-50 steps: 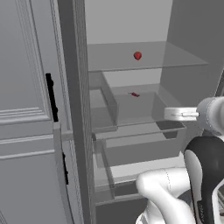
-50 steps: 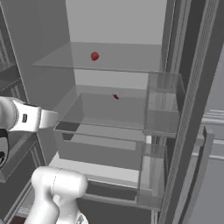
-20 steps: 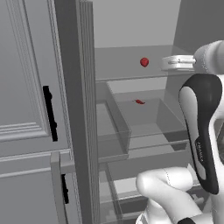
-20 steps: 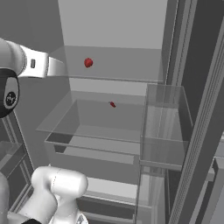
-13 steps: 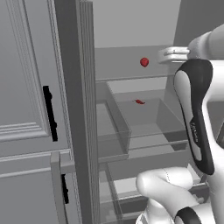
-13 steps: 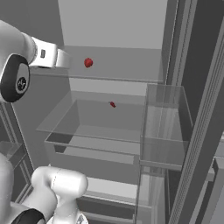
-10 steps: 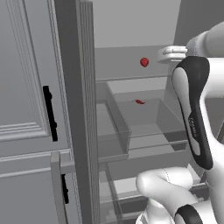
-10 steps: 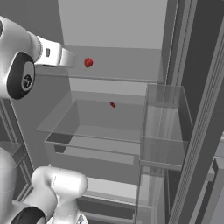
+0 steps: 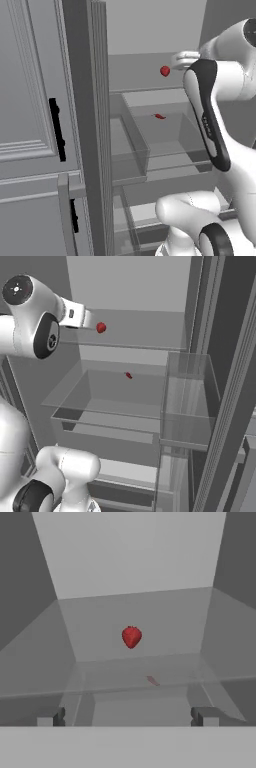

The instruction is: Take the strawberry from the fridge and place it on top of the pancake, located on the dining counter.

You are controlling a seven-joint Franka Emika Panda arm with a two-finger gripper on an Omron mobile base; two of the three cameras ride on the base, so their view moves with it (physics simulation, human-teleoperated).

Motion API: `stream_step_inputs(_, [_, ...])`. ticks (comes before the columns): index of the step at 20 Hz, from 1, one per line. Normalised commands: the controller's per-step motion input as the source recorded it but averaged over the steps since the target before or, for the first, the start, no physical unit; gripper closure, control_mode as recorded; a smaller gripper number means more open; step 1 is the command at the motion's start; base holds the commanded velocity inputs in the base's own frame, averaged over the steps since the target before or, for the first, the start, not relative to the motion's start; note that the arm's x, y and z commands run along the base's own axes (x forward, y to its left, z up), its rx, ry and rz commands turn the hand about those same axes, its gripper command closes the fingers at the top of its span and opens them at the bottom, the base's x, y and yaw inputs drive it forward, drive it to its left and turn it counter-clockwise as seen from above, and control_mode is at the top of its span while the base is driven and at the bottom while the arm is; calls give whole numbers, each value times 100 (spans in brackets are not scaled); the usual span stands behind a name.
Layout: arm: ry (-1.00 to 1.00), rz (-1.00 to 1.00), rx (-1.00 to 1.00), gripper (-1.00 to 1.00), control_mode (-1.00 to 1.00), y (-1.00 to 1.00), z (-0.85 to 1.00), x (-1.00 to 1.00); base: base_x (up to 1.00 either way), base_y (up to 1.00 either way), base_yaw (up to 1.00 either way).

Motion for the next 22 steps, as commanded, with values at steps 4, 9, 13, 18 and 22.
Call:
stream_step_inputs(4, [3, 0, 0, -100, -100, 0, -26, 61, 0, 0, 0])
stream_step_inputs(9, [3, 0, 0, -100, -100, -1, -19, 63, 0, 0, 0])
stream_step_inputs(13, [3, 0, 0, -100, -100, 0, -15, 64, 0, 0, 0])
stream_step_inputs(18, [3, 0, 0, -100, -100, 0, -18, 57, 0, 0, 0])
stream_step_inputs(22, [2, 0, 0, -100, -100, -9, -17, 56, 0, 0, 0])
